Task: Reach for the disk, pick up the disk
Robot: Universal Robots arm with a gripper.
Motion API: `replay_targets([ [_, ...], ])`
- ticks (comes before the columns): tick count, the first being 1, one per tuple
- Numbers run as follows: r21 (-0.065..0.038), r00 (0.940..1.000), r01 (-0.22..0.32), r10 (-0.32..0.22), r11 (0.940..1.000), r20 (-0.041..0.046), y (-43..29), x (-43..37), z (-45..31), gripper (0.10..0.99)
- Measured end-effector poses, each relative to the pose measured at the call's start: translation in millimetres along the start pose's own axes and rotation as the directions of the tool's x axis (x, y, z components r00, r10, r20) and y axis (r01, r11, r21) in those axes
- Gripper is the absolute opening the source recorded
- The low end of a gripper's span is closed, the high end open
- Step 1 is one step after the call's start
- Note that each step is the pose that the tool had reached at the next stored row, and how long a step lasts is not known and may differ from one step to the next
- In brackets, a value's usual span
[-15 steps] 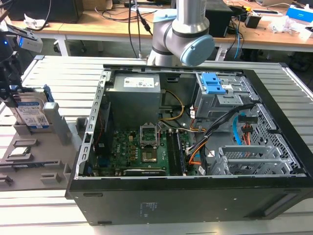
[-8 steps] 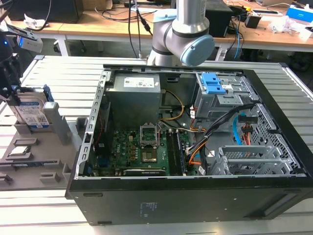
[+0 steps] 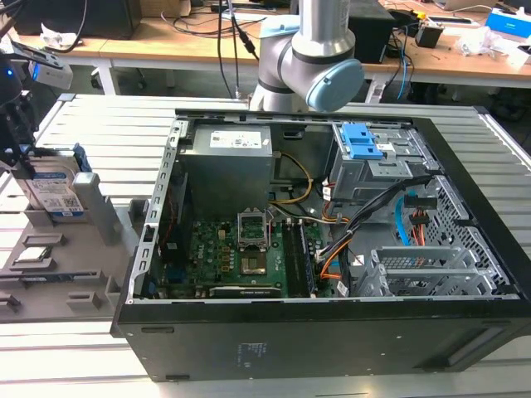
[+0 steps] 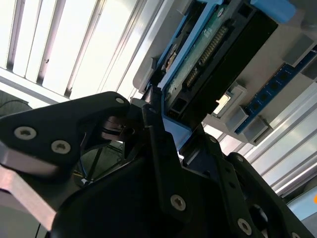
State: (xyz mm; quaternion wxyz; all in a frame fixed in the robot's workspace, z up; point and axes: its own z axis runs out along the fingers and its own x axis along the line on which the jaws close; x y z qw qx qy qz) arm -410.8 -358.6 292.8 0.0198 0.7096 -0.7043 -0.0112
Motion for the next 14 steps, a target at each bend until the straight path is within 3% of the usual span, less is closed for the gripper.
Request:
replay_targets([
  [10, 0.0, 1.0, 0.0, 0.0, 1.0, 0.0001, 0.0, 0.0, -0.2, 0.369],
  [14, 0.0, 1.0, 0.0, 0.0, 1.0, -0.0004, 0.2, 0.0, -5.6, 0.369],
])
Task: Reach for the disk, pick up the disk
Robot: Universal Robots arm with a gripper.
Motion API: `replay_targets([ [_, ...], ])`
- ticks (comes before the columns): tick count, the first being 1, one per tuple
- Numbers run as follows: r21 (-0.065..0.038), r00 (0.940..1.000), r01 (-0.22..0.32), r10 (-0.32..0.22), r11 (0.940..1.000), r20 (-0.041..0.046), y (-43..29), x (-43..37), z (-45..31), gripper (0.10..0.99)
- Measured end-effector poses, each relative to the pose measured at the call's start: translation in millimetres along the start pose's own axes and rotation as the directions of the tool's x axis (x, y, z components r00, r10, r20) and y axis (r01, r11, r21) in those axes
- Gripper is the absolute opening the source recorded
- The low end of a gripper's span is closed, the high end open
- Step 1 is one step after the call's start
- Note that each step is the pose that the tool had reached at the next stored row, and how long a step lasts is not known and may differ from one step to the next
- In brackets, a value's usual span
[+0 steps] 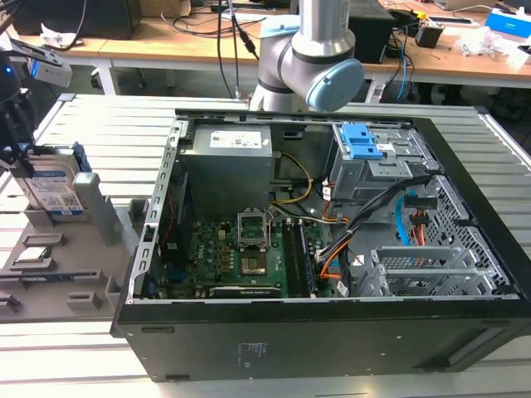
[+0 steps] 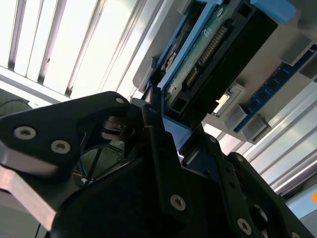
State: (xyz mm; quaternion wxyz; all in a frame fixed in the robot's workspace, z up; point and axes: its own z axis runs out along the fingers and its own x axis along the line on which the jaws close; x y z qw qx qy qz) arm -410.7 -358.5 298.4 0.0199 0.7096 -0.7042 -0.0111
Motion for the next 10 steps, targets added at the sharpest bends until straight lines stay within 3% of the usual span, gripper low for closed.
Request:
replay_targets([
  [10, 0.0, 1.0, 0.0, 0.0, 1.0, 0.0, 0.4, 0.0, -10.1, 0.369],
])
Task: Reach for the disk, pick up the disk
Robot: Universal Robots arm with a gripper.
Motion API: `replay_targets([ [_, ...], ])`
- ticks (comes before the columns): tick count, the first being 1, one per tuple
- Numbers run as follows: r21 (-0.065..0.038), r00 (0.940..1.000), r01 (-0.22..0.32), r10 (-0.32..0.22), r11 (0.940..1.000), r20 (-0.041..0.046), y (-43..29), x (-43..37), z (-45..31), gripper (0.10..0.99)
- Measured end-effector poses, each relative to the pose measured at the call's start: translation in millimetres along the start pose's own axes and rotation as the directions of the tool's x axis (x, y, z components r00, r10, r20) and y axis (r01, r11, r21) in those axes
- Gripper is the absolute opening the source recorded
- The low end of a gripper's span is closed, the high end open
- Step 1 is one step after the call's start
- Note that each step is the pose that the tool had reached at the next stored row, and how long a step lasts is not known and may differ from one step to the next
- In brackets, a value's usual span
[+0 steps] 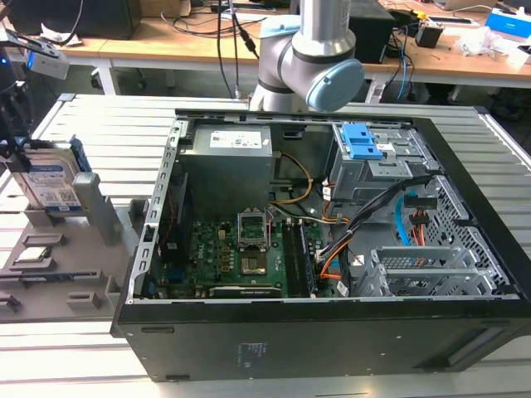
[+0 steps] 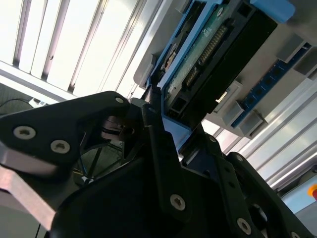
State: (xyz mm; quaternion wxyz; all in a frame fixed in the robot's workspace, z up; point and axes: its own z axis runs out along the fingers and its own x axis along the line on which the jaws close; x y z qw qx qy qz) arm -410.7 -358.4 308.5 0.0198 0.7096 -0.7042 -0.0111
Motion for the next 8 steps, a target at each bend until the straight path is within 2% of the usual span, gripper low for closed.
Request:
replay_targets([
  [8, 0.0, 1.0, 0.0, 0.0, 1.0, -0.0001, 0.1, 0.0, -8.3, 0.369],
])
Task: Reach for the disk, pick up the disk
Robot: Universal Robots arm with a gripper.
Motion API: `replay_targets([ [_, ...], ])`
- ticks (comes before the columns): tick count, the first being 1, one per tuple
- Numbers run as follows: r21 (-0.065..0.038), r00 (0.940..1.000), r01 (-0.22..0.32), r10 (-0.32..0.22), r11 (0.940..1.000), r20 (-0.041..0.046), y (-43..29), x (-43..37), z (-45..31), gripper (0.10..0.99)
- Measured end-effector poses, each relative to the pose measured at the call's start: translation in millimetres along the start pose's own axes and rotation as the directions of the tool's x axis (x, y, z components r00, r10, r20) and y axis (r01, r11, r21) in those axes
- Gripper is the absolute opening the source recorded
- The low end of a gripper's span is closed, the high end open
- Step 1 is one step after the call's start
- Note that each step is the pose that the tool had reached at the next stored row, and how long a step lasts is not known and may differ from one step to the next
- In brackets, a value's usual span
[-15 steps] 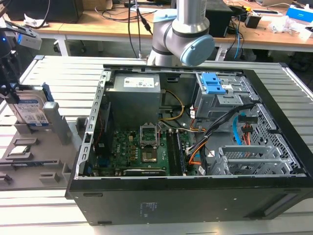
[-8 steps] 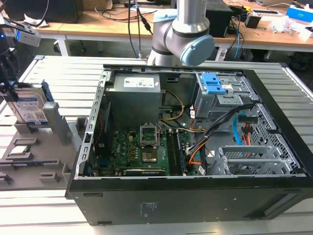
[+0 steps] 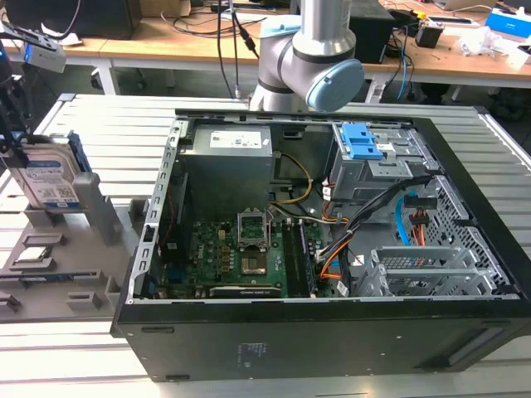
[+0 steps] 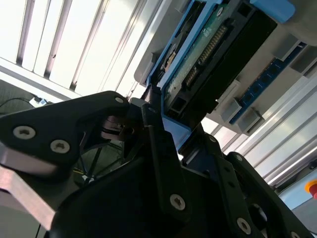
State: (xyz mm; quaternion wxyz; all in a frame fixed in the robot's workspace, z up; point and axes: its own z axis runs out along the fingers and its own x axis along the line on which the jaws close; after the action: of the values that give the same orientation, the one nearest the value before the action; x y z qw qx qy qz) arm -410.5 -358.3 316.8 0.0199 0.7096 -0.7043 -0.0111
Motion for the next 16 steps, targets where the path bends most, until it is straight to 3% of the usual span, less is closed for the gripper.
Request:
replay_targets([
  [16, 0.0, 1.0, 0.0, 0.0, 1.0, 0.0, 0.5, 0.1, -25.1, 0.369],
])
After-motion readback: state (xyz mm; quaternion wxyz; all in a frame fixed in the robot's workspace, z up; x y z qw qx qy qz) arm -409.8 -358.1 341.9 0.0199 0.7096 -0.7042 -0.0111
